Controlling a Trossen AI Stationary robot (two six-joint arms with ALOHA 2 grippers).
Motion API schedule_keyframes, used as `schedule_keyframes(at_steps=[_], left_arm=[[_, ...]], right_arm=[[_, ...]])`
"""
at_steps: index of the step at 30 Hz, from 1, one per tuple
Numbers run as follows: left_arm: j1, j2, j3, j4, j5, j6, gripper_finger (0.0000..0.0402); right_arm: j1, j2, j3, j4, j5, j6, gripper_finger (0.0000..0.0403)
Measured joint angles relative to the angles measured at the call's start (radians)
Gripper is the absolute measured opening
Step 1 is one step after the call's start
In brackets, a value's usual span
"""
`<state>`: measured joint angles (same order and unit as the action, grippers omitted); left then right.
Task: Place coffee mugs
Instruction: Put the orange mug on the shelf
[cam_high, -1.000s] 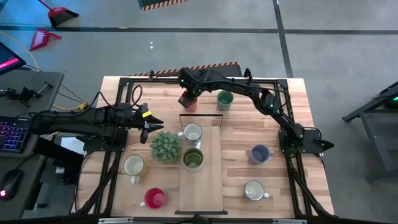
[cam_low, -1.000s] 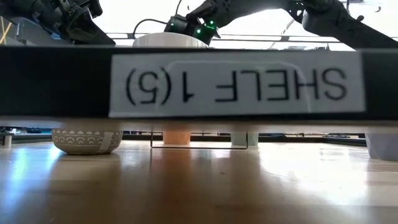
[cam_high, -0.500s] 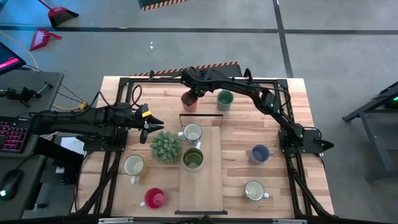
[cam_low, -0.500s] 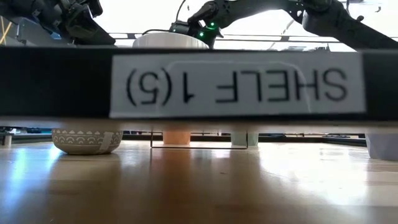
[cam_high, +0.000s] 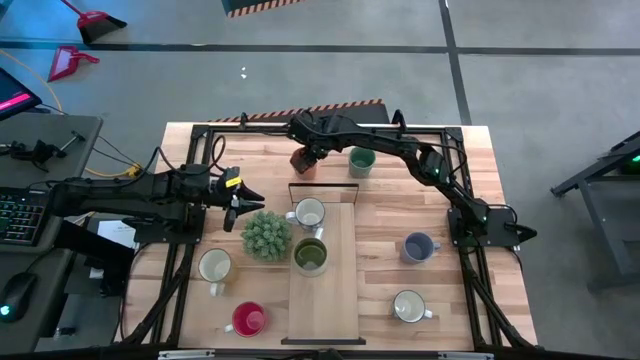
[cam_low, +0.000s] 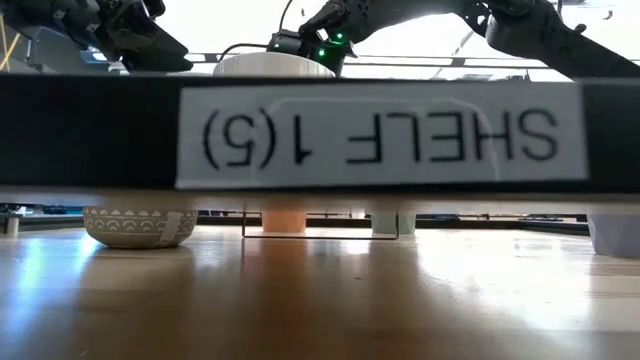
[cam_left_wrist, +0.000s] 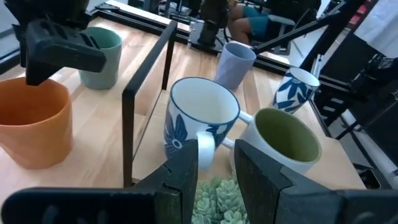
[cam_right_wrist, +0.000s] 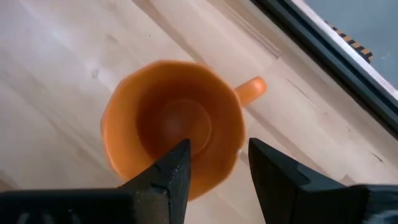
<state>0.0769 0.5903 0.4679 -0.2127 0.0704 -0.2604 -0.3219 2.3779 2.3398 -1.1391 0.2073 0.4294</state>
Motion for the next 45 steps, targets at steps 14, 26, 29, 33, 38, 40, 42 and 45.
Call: schedule_keyframes(at_steps=[14,26,29,33,38,40,42,45], left_arm=[[0.0,0.0,0.0,0.001,0.01,-0.001,0.0093],[0.0,0.0,0.0,0.001,0.01,-0.002,0.0093],[0.0,0.0,0.0,0.0,0.01,-0.001,0.0093],[0.0,0.0,0.0,0.0,0.01,-0.001,0.0093],[0.0,0.0,0.0,0.0,0.01,0.0,0.0093],[0.0,0.0,0.0,0.001,0.01,-0.001,0.0093],[0.0,0.0,0.0,0.001,0.01,-0.001,0.0093],[0.0,0.0,0.0,0.0,0.01,-0.002,0.0093]], right_arm=[[-0.009,0.024,0.0,-0.051,-0.044,0.052,0.0138],[-0.012,0.064,0.0,-0.026,-0.062,0.098,0.0138],[-0.012,0.073,0.0,-0.008,-0.073,0.105,0.0138],[-0.012,0.086,0.0,0.003,-0.086,0.112,0.0138],[-0.012,0.087,0.0,0.003,-0.087,0.111,0.0137],[-0.014,0.087,0.0,0.003,-0.087,0.111,0.0131],[-0.019,0.087,0.0,0.004,-0.088,0.111,0.0118],[-0.019,0.087,0.0,0.008,-0.089,0.11,0.0087]])
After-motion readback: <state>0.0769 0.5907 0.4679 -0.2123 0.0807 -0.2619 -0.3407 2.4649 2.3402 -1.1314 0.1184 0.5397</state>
